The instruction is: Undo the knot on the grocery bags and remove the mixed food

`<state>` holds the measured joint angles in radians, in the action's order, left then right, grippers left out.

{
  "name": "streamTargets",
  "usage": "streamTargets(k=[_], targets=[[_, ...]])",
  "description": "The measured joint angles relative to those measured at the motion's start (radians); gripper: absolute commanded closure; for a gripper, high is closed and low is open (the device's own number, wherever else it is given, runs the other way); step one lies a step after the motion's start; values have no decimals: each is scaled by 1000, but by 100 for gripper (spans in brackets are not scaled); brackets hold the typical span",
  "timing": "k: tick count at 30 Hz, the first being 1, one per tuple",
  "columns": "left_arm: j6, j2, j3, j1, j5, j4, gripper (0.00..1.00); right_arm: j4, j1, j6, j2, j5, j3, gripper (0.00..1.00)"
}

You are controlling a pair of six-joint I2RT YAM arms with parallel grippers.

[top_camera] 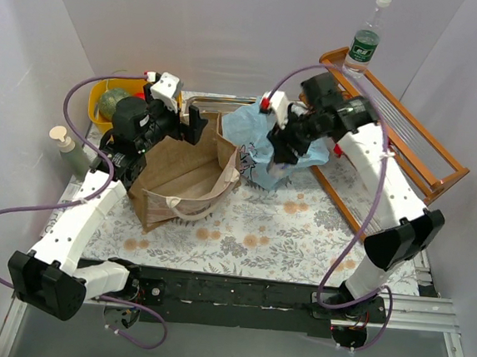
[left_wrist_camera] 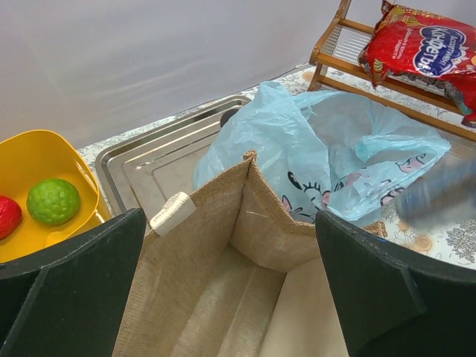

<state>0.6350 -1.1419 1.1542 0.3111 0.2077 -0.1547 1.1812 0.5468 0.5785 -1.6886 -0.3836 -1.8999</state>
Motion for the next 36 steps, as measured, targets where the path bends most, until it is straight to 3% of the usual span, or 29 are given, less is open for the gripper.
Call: streamTargets(k=[4,7,17,29,36], targets=[[11,-15,-1,-2,20,14,2,31,-77,82,14,35,-263,99],[17,-28,-1,-2,34,25,2,45,-172,99,34,47,-367,99],[35,-74,-1,-2,85,35,2,-238,-535,2,92,111,-374,99],[58,-81,-2,-2,118,36,2,-323,-768,-141,124,38,-341,99],[58,-80,-13,-2,119,36,2,-317,-790,-204,102,-16,-315,99]])
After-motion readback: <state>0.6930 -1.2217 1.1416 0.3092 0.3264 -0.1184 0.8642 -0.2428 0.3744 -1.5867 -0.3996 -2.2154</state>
